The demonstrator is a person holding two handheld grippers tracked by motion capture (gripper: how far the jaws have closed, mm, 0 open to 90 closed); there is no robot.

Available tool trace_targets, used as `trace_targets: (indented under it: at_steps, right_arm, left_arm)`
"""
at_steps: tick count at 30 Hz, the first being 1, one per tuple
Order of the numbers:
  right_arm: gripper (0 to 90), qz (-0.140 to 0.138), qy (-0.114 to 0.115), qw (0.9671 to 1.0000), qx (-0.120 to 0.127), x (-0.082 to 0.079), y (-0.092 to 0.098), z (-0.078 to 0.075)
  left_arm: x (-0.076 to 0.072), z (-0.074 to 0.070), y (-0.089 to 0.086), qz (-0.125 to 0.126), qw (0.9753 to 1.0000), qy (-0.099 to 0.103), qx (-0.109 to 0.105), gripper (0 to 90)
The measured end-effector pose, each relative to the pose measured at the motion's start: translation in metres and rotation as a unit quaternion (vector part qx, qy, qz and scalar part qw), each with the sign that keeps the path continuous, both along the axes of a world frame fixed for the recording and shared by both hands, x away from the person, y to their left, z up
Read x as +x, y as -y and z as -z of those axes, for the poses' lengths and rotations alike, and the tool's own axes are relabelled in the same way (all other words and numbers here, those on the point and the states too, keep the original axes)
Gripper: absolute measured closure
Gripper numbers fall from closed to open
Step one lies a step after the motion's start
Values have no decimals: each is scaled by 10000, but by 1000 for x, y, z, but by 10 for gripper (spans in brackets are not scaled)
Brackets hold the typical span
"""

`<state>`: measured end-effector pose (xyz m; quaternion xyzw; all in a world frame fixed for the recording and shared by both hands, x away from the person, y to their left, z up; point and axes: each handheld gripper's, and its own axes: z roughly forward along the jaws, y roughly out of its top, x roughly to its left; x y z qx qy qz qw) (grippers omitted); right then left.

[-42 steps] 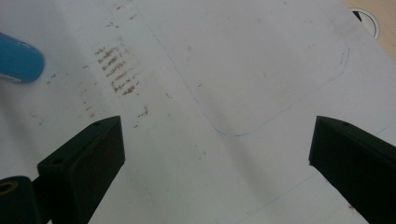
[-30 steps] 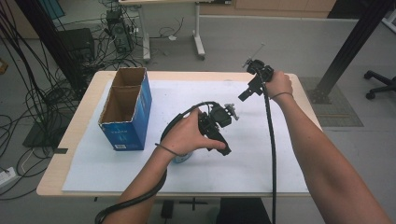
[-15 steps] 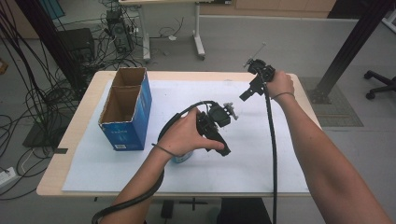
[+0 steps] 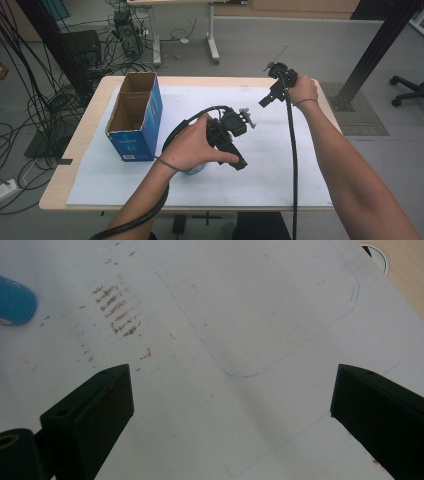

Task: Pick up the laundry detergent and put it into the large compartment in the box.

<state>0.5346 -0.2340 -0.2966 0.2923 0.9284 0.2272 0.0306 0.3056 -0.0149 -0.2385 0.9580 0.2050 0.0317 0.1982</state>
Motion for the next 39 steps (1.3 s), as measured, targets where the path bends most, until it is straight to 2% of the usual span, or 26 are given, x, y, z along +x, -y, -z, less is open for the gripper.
trace_targets:
  at_steps: [6, 8, 9, 10, 11, 14, 15, 18, 21, 29, 39]
  right_arm:
    - [35, 6, 41, 10000, -9, 0, 1, -1]
    - [35, 18, 61, 10000, -14, 0, 2, -1]
    - [35, 17, 68, 10000, -16, 0, 2, -1]
    - [35, 17, 68, 10000, -16, 0, 2, -1]
    - [35, 27, 74, 10000, -17, 0, 1, -2]
    - [35, 33, 75, 10000, -3, 0, 1, -1]
    - [35, 31, 68, 10000, -11, 0, 1, -1]
    - [36, 17, 69, 10000, -24, 1, -1, -1]
    - [36, 2, 104, 9999, -43, 1, -3, -1]
    - [35, 21, 105, 9999, -45, 1, -4, -1]
    - [35, 34, 97, 9999, -40, 1, -3, -1]
  left_arm:
    - [-5, -23, -4, 27, 9999, 130, 22, 108]
    - [-5, -26, -5, 31, 9999, 137, 27, 108]
    - [-6, -34, -7, 28, 9998, 197, 38, 108]
    - [-6, -34, -7, 28, 9998, 197, 38, 108]
    - [-6, -42, -9, -20, 9997, 240, -5, 108]
    - [-5, -49, -13, -37, 9996, 278, -15, 108]
    - [-5, -55, -16, -77, 9995, 322, 12, 108]
    - [-4, -60, -18, -72, 9995, 315, 16, 108]
    - [-1, -66, -24, -133, 9991, 378, 138, 108]
    - [8, -75, -39, -320, 9985, 416, 173, 108]
    - [17, -74, -60, -580, 9974, 393, 176, 109]
